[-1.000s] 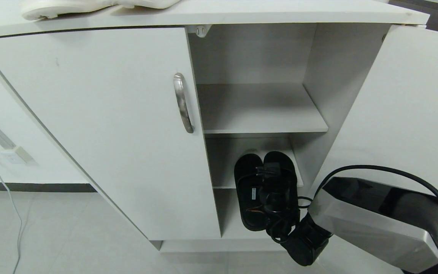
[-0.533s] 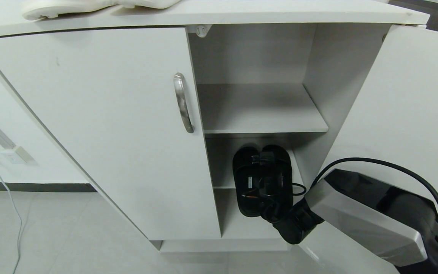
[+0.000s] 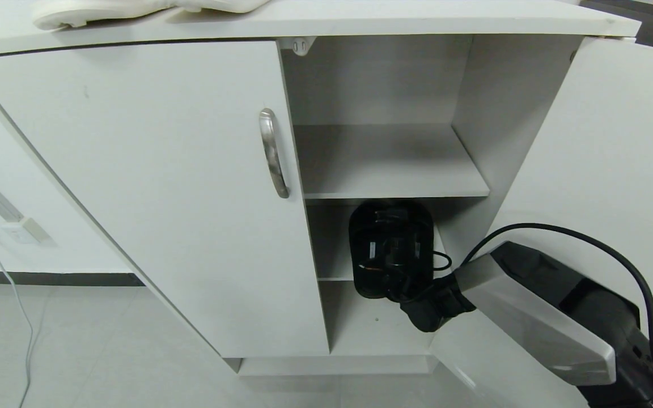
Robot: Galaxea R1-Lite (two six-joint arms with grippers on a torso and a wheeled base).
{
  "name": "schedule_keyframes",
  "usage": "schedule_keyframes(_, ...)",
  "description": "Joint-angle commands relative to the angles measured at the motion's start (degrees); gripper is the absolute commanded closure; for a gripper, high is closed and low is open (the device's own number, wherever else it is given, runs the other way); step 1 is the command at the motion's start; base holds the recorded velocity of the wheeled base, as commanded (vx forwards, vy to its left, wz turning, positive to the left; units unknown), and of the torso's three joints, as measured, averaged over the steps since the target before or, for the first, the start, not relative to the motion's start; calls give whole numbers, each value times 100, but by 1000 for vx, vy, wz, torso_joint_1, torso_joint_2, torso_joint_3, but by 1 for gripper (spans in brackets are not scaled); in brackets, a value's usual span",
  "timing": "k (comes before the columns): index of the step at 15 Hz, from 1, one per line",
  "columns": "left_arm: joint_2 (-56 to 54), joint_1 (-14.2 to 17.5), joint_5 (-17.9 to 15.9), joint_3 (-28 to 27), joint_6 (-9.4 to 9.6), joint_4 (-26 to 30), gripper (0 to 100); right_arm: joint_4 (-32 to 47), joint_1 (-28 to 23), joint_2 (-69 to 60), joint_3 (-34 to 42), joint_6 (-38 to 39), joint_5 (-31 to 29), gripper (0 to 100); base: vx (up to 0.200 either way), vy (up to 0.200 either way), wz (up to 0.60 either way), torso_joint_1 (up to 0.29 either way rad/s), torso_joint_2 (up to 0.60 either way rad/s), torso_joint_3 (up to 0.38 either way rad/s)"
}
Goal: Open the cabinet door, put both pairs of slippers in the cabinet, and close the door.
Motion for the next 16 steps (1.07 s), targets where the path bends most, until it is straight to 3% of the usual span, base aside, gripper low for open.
schedule_keyframes(1, 7, 1, 3, 1, -5, -9, 100, 186, -40, 156, -382, 23, 1, 100, 0, 0, 0, 0, 0, 0)
schedule_keyframes(9, 7, 1, 3, 1, -5, -9, 100, 379, -110, 552, -918, 41, 54, 100, 0, 0, 0, 0, 0, 0)
schedule_keyframes(10, 7, 1, 3, 1, -5, -9, 100, 379, -110, 552, -909, 41, 80, 0, 0, 0, 0, 0, 0, 0)
schedule_keyframes(16, 7, 1, 3, 1, -5, 0, 100, 37, -75, 315, -294, 41, 151, 0, 0, 0, 0, 0, 0, 0)
